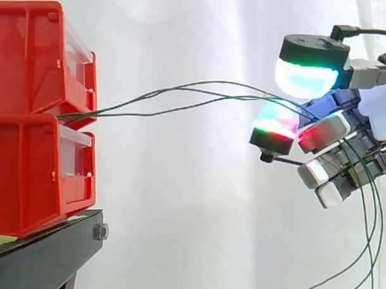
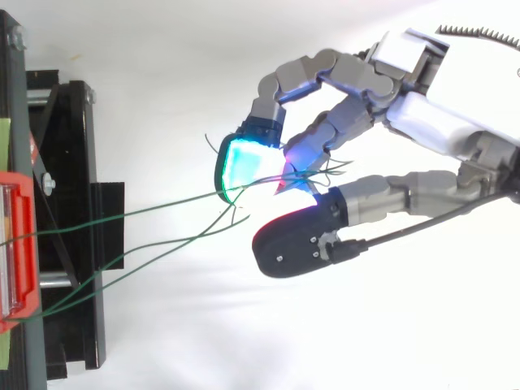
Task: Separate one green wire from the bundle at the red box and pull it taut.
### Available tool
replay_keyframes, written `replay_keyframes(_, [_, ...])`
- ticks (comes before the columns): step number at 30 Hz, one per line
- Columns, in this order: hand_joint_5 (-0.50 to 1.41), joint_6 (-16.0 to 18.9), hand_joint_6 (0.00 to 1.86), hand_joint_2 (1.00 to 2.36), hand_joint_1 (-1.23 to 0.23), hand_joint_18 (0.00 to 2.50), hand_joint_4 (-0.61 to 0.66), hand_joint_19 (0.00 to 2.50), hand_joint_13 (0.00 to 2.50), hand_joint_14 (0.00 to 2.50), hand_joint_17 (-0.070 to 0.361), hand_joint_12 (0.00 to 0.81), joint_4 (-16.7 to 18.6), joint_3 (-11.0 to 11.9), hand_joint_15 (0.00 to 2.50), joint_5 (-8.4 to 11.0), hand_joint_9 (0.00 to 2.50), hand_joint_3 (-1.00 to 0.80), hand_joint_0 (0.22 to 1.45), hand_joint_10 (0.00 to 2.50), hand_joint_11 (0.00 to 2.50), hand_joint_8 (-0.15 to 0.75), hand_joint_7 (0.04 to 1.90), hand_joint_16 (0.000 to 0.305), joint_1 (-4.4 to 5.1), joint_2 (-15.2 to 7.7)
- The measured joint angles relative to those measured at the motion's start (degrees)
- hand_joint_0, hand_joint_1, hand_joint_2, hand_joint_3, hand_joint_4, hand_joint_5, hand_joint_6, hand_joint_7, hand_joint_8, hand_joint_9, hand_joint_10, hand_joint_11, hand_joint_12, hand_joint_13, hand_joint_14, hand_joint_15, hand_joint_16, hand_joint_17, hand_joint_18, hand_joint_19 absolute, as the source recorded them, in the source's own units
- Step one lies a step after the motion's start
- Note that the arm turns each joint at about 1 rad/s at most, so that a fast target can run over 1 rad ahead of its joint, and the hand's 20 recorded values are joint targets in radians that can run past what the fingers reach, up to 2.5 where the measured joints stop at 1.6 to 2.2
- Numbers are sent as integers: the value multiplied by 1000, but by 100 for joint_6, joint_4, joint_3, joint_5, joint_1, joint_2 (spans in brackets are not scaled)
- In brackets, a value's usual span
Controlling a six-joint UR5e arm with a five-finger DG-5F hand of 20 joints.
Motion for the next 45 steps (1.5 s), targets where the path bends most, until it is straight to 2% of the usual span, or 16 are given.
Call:
replay_keyframes(6, [-163, 4, 866, 1000, -654, 696, 119, 785, 896, 27, 123, 402, 0, 1, 851, 0, 1199, -500, 544, 12, 1417, 281, 1024, 55, 0, 0])
replay_keyframes(8, [-163, 4, 869, 1010, -695, 696, 109, 785, 901, 27, 118, 392, 0, 1, 852, 0, 1207, -377, 606, 12, 1426, 267, 1078, 53, 0, 1])
replay_keyframes(10, [-166, 5, 870, 1015, -727, 702, 92, 785, 901, 30, 118, 391, 0, 2, 851, 0, 1207, -302, 619, 13, 1433, 260, 1155, 53, 0, 1])
replay_keyframes(15, [-178, 3, 910, 1021, -769, 714, 13, 785, 902, 30, 120, 392, -2, 1, 850, 0, 1207, -148, 628, 11, 1448, 265, 1151, 53, 0, 1])
replay_keyframes(18, [-192, 5, 933, 1018, -797, 733, 49, 761, 902, 28, 126, 407, -16, 2, 852, -1, 1183, -92, 636, 8, 1459, 275, 1058, 56, 3, 3])
replay_keyframes(20, [-194, 5, 931, 1017, -805, 723, 94, 772, 884, 29, 127, 401, -43, 2, 854, -7, 1160, -128, 637, 7, 1455, 278, 1025, 56, 11, 8])
replay_keyframes(21, [-196, 5, 926, 1017, -811, 699, 118, 779, 874, 29, 122, 392, -56, 2, 849, -9, 1144, -222, 617, 9, 1474, 267, 1018, 54, 15, 9])
replay_keyframes(25, [-189, 7, 917, 1006, -805, 700, 119, 786, 874, 30, 124, 396, -111, 2, 858, -15, 1159, -430, 568, 8, 1455, 278, 1003, 55, 24, 3])
replay_keyframes(27, [-182, 7, 911, 1002, -761, 702, 112, 784, 883, 30, 124, 397, -123, 2, 856, -17, 1188, -468, 560, 9, 1459, 276, 1020, 55, 25, 4])
replay_keyframes(30, [-176, 7, 908, 1004, -726, 708, 112, 786, 893, 29, 123, 399, -129, 2, 850, -17, 1201, -448, 561, 10, 1452, 275, 1032, 55, 31, 10])
replay_keyframes(33, [-172, 7, 904, 1012, -689, 703, 108, 791, 893, 30, 120, 391, -132, 3, 856, -18, 1211, -347, 603, 12, 1468, 269, 1063, 53, 32, 11])
replay_keyframes(37, [-170, 7, 904, 1015, -696, 702, 102, 793, 897, 29, 120, 394, -132, 2, 854, -17, 1216, -280, 598, 9, 1478, 261, 1096, 54, 28, 11])
replay_keyframes(40, [-170, 6, 904, 1011, -622, 706, 110, 806, 900, 29, 122, 398, -132, 2, 862, -17, 1223, -358, 566, 10, 1477, 274, 1079, 54, 29, 13])
replay_keyframes(45, [-169, 7, 904, 1004, -589, 719, 119, 798, 911, 28, 128, 412, -132, 2, 855, -17, 1234, -442, 525, 8, 1459, 287, 1070, 57, 30, 13])
